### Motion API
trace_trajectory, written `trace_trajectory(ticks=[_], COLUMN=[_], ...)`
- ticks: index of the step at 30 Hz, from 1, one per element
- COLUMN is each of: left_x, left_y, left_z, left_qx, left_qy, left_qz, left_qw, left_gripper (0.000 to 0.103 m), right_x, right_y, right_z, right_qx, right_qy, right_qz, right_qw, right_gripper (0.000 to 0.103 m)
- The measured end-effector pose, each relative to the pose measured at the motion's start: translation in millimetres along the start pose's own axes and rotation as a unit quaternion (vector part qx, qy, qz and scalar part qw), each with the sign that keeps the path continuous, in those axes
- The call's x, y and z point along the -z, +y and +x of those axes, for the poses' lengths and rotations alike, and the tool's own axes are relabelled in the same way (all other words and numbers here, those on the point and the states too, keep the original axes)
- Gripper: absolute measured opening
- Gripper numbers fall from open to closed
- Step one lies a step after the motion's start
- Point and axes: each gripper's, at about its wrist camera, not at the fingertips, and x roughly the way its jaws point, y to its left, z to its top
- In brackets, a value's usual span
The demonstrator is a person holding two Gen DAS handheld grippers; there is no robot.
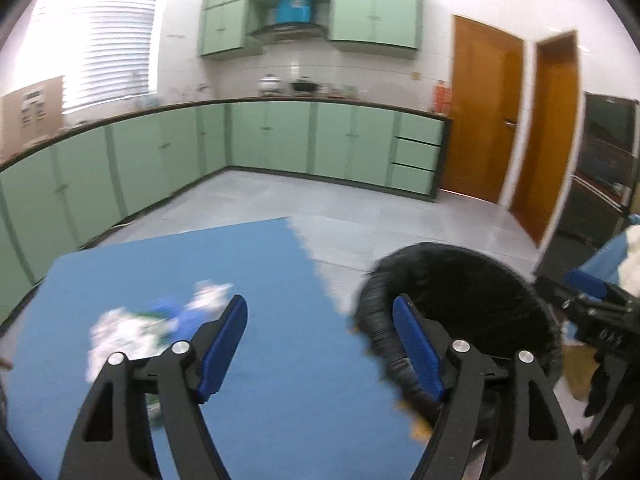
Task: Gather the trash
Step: 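Return to the mat and grasp the white-green milk bag with left tool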
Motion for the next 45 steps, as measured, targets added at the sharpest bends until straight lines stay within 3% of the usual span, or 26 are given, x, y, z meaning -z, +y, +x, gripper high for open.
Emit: trace_trajectory(ticks=[7,14,19,28,45], left_x=[32.3,54.2,67.8,79.6,65.8], left_y=[77.6,119.5,131.5,132.6,133.3], left_z=[-28.4,-38.8,-32.0,1.3,63.4], left_qx=[-0.091,-0.122,-0.117,-0.1,-0.095], left_qy=[0.008,0.016,0.025,0.053,0.085], left_qz=[-0.022,-0.043,-0.059,-0.053,-0.041], left_qw=[0.9956,0.9915,0.9911,0.9921,0.991], left_gripper=[0.074,0.074,0.074,0.074,0.074], right_x=[12.8,27.7,35.5,40.8,46.4], right_y=[77.3,139.4,162.3,160.2,153.8], right_z=[16.2,34.9,52.0,73.1,94.1], right_qx=[-0.051,-0.084,-0.088,-0.074,-0.065], right_qy=[0.011,0.027,0.035,0.047,0.064], right_qz=[-0.017,-0.048,-0.068,-0.068,-0.075], right_qw=[0.999,0.995,0.993,0.994,0.993], right_gripper=[0.094,0.094,0.094,0.094,0.094])
